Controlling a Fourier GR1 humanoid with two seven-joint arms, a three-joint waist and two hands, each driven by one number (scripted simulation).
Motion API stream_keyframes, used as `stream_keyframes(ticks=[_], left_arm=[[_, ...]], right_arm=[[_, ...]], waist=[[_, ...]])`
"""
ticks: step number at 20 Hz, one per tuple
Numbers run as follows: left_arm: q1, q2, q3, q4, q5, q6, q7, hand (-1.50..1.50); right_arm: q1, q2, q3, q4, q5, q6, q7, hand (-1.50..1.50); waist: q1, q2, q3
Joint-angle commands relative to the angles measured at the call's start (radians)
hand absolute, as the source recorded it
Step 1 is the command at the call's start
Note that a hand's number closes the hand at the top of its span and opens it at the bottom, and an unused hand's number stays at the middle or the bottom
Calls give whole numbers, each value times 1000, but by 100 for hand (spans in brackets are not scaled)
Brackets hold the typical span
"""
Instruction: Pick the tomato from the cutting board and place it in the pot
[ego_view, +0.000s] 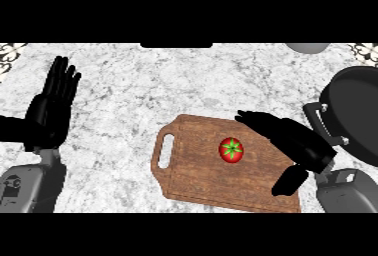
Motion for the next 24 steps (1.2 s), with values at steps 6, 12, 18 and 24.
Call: stream_keyframes(ticks=[6,12,18,24], left_arm=[[-105,-4,34,62,-19,3,45,0],[26,3,38,-43,6,-57,33,0],[34,-19,29,-118,-1,-41,89,0],[-18,-7,70,31,-18,-73,-1,0]], right_arm=[[-9,105,-7,94,141,-52,-109,-150],[11,127,9,147,265,-100,-77,-150],[33,202,13,160,301,-91,-69,-150],[-48,278,0,300,368,-136,-129,-150]], waist=[[-2,1,0],[2,-1,0],[2,-2,0],[0,0,0]])
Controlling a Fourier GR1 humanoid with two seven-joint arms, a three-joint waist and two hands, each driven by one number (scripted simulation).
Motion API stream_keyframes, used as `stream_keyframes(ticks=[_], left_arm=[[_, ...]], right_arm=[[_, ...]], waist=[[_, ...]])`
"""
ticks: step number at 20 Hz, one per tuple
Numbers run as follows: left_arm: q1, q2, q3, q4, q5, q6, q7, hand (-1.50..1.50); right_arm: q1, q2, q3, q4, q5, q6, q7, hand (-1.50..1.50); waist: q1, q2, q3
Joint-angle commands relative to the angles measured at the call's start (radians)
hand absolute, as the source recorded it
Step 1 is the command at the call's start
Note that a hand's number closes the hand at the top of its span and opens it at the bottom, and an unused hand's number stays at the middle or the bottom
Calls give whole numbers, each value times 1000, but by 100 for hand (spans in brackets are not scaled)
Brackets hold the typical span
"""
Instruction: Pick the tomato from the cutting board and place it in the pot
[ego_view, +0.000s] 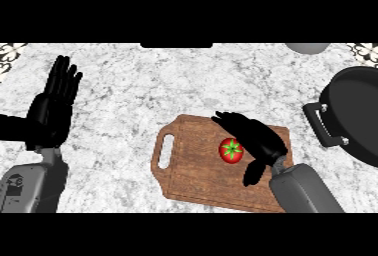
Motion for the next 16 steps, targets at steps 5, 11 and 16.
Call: stream_keyframes(ticks=[5,11,16], left_arm=[[15,-20,-10,-22,-22,7,9,0],[-4,-19,-7,5,-21,0,13,0],[0,-6,13,-26,-23,7,18,0]], right_arm=[[-72,112,-1,195,57,-72,-65,-150],[-60,107,64,150,111,-114,-177,150],[-94,157,65,241,175,-173,-176,150]], waist=[[3,3,2],[0,2,2],[4,2,2]])
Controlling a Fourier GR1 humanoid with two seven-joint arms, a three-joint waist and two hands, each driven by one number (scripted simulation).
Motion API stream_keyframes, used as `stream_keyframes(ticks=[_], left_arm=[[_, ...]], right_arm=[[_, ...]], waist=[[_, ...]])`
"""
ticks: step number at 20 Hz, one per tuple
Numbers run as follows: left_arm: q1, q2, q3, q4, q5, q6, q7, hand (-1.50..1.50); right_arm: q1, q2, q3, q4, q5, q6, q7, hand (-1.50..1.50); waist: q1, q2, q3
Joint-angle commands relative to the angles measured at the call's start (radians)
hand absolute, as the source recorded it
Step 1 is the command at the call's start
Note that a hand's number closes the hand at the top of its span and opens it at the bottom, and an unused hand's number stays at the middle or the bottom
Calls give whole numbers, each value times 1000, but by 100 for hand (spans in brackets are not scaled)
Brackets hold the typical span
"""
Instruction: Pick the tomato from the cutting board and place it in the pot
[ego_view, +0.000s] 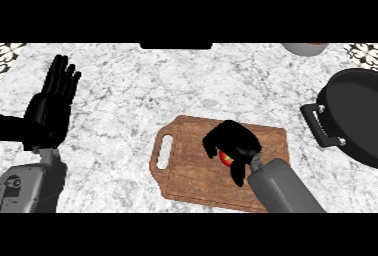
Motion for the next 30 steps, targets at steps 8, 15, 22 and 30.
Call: stream_keyframes(ticks=[8,15,22,30], left_arm=[[11,8,18,17,20,-32,-24,0],[-3,-15,-14,-5,7,-24,-24,0],[-28,-23,-45,14,-10,-33,-18,0],[-62,-18,-35,19,-11,-16,14,0]], right_arm=[[-21,59,-123,-38,108,-128,211,150],[-224,82,-446,52,179,-201,746,150],[-485,-9,-553,159,438,-321,1184,150],[-676,-69,-546,327,762,-397,1526,150]], waist=[[9,17,15],[54,48,11],[90,48,9],[73,33,12]])
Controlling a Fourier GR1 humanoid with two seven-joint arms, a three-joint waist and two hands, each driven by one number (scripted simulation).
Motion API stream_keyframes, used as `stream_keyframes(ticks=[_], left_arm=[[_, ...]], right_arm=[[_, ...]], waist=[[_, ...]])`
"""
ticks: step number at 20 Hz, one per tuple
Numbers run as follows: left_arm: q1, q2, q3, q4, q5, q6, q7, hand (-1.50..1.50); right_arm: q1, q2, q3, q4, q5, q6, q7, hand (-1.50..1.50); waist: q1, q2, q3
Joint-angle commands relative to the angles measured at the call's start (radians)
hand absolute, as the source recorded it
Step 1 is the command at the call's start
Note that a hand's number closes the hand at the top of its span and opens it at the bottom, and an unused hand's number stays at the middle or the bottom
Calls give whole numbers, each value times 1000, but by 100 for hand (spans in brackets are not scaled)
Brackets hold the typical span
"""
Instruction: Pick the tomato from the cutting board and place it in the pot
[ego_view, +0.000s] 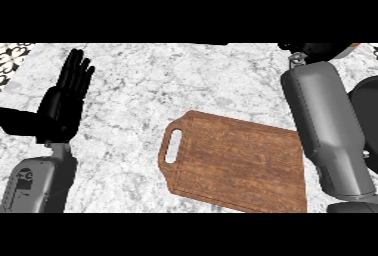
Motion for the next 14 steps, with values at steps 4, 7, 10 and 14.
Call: stream_keyframes(ticks=[4,7,10,14], left_arm=[[-36,4,18,32,-6,20,17,0],[-9,0,27,57,-8,20,-21,0],[35,2,38,26,-8,29,-19,0],[29,25,64,58,16,-3,-32,0]], right_arm=[[-110,-40,-45,107,193,-91,245,150],[-131,-35,-89,122,208,-25,261,150],[-78,-46,-140,73,184,16,221,150],[23,-62,-175,-18,168,0,173,150]], waist=[[-40,-9,3],[-57,-17,3],[-74,-27,3],[-87,-29,3]])
